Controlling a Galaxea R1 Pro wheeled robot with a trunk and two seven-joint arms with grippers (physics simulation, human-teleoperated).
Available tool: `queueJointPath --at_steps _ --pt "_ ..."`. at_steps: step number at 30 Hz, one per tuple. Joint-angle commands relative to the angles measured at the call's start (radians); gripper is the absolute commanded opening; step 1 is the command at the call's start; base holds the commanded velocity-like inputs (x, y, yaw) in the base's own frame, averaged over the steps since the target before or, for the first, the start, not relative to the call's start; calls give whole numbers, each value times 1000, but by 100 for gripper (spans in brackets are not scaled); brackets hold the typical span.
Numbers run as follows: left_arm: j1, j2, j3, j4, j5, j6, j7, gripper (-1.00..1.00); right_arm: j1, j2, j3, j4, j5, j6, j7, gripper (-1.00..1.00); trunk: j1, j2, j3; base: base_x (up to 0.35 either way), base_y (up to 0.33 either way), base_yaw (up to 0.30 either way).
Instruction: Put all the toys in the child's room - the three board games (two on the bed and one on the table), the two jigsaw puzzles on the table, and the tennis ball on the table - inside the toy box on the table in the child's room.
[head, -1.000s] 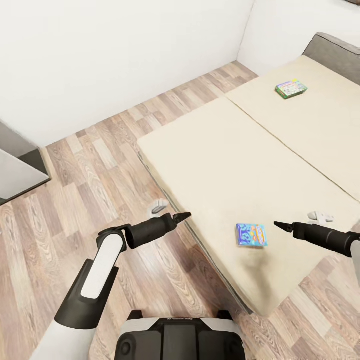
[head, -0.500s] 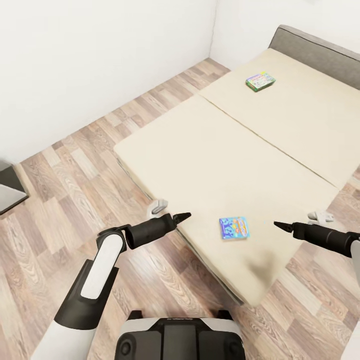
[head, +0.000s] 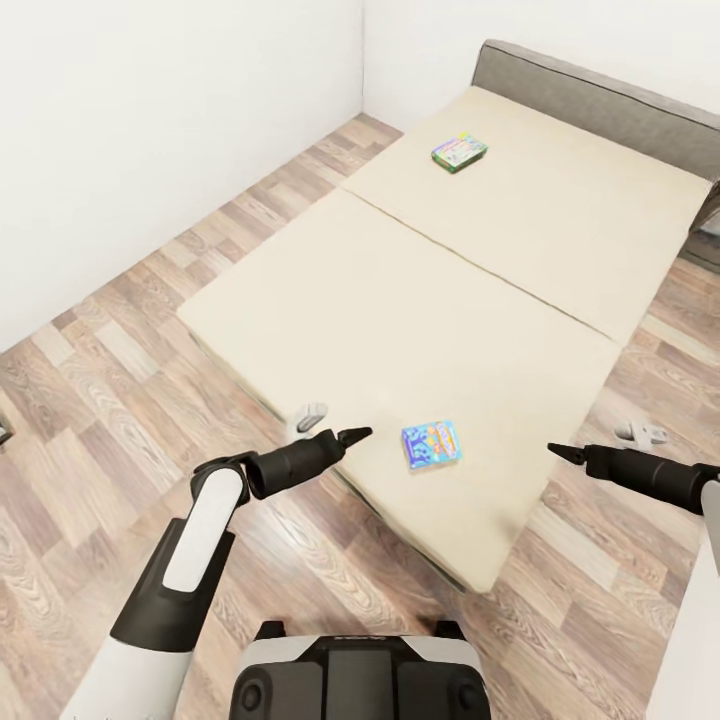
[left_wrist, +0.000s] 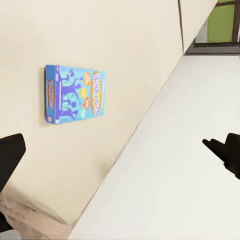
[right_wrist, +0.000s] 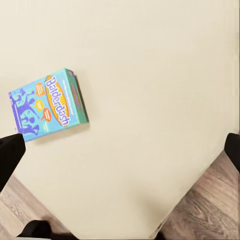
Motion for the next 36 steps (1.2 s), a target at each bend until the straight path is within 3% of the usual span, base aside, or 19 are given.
queueJointPath --at_steps 1,7,20,36 --pt "-1 0 10 11 11 3 8 100 -1 0 -1 0 -7 8 -2 100 0 -1 -1 0 0 -283" --pt "-6 -1 34 57 11 2 5 100 -1 0 0 0 -7 9 -2 100 0 -1 -1 0 0 -283" --pt "-10 -1 51 112 12 -5 12 100 -1 0 1 0 -8 27 -2 100 0 -1 -1 0 0 -254" --pt "-10 -1 74 127 15 -7 4 100 -1 0 0 0 -10 30 -1 100 0 -1 -1 0 99 -69"
